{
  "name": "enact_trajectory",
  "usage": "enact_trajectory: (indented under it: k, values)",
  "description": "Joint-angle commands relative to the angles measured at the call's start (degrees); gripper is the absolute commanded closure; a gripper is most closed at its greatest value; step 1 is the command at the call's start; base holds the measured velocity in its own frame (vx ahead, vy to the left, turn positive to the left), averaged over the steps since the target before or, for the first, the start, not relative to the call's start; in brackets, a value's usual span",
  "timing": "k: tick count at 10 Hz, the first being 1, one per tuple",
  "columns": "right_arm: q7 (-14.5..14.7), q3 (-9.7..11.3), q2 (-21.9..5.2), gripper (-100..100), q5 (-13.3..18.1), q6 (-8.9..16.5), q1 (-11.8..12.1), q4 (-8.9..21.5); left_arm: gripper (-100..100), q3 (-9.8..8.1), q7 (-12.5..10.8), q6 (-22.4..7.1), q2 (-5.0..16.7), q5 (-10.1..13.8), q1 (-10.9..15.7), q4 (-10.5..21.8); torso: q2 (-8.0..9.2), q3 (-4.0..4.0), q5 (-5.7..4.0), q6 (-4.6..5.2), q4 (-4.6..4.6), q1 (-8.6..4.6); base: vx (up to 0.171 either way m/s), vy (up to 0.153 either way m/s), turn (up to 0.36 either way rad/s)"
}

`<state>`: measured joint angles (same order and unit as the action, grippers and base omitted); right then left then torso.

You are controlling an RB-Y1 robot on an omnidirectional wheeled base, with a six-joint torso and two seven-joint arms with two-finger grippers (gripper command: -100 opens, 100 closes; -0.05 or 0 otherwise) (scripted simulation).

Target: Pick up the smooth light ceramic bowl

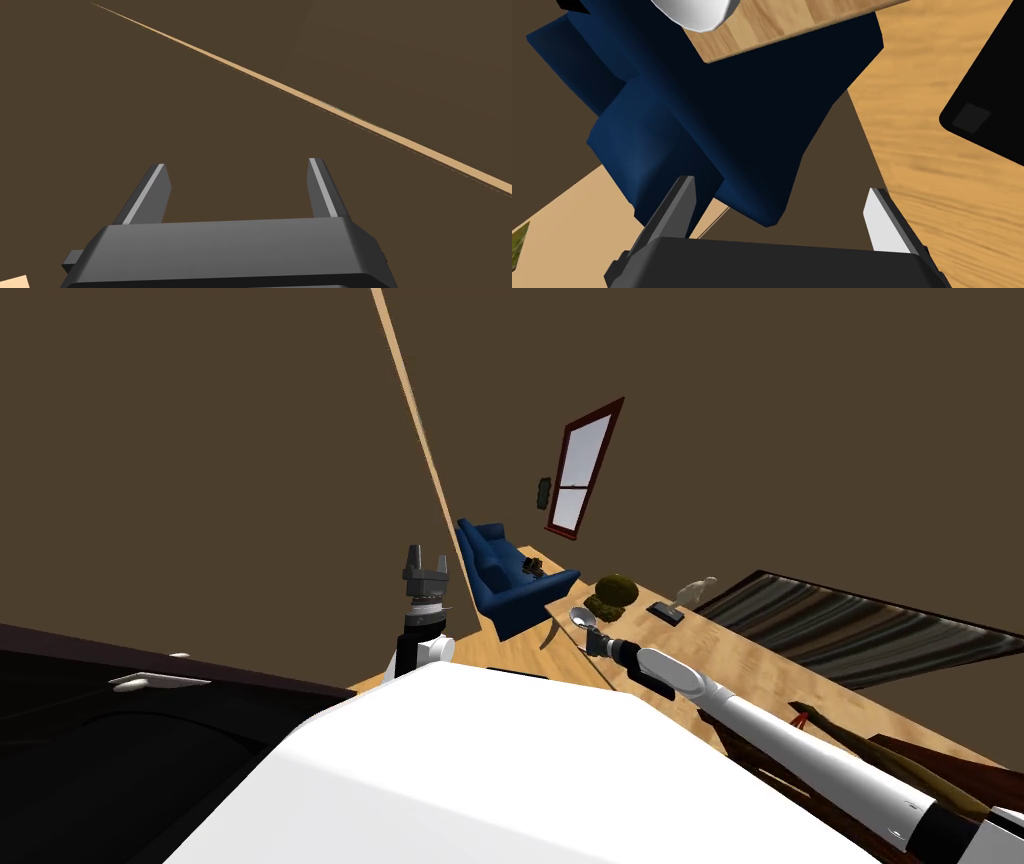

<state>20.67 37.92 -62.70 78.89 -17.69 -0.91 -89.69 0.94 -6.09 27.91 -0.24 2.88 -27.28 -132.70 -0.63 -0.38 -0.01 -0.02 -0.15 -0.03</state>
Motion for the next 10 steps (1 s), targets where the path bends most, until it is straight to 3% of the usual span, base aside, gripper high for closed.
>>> enact_trajectory:
  k: [1,3,5,7,10]
  values:
    - [0.5,1.4,-1.0,-100,1.9,0.1,-1.1,1.8,0,0.0,0.0,0.0,0.0,0.0,0.0,0.0,0.0,0.0,0.0,0.0,0.0,0.0,0.106,-0.027,0.01]
    - [1.6,2.3,-1.7,-100,3.1,-0.1,-1.7,3.4,0,0.0,0.0,0.0,0.0,0.0,0.0,0.0,0.07,0.05,-0.01,0.01,0.03,-0.04,0.131,-0.018,0.014]
    - [4.1,4.9,-3.4,-100,6.1,-0.7,-2.9,7.4,0,0.0,0.0,0.0,0.0,0.0,0.0,0.0,-0.01,0.01,0.0,0.0,0.01,-0.02,0.185,-0.012,0.026]
    - [4.1,4.9,-3.4,-100,6.1,-0.7,-2.9,7.4,0,0.0,0.0,0.0,0.0,0.0,0.0,0.0,0.05,0.03,0.01,0.01,0.01,0.0,0.092,-0.011,0.002]
    - [6.1,8.5,-3.9,-100,8.7,-1.9,-2.2,10.9,0,0.0,0.0,0.0,0.0,0.0,0.0,0.0,0.17,0.11,0.02,0.01,0.05,0.11,0.122,0.013,0.029]
